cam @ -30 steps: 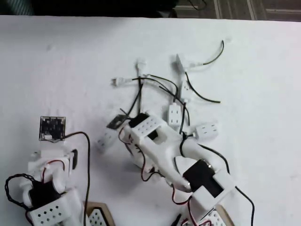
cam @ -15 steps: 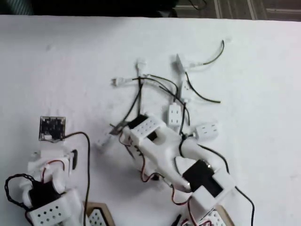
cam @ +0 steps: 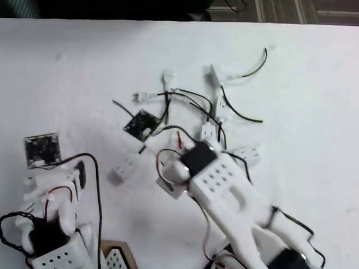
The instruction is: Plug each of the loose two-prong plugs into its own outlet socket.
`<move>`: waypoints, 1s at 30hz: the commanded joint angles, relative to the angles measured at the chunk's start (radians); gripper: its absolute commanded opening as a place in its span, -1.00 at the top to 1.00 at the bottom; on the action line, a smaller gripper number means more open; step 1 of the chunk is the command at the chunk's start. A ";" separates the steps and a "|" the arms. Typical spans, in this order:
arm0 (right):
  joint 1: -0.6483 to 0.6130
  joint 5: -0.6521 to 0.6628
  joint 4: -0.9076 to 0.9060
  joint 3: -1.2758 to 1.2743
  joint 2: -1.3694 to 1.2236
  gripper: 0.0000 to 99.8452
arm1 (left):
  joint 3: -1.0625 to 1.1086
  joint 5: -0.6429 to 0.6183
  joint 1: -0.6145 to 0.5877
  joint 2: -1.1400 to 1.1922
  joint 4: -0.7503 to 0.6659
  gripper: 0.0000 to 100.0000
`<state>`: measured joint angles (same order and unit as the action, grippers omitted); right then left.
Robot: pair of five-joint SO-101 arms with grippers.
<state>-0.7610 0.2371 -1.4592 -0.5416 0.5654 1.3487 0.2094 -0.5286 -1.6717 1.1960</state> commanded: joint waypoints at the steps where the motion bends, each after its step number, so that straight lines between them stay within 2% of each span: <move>1: -0.005 -0.006 0.001 0.015 0.154 0.96 | -0.092 -0.094 0.051 -0.008 -0.106 0.47; 6: -0.071 -0.012 0.025 0.011 0.294 0.96 | -0.112 -0.261 0.225 -0.008 -0.232 0.46; 8: -0.102 -0.052 0.041 0.011 0.334 0.96 | -0.110 -0.330 0.318 -0.008 -0.261 0.46; 11: -0.147 -0.086 0.065 0.011 0.367 0.96 | -0.112 -0.350 0.460 -0.008 -0.292 0.46; 14: -0.170 -0.106 0.087 0.009 0.371 0.96 | -0.114 -0.351 0.547 -0.008 -0.302 0.46; 19: -0.203 -0.112 0.159 -0.018 0.371 0.96 | -0.181 -0.351 0.641 -0.008 -0.238 0.46; 26: -0.216 -0.112 0.354 -0.164 0.371 0.96 | -0.275 -0.344 0.854 -0.008 -0.075 0.46; 30: -0.216 -0.112 0.360 -0.167 0.371 0.96 | -0.272 -0.342 0.843 -0.008 -0.068 0.46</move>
<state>-0.9682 0.1358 -1.1354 -0.7165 0.9168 1.1170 -0.1327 0.2938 -1.6855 1.1224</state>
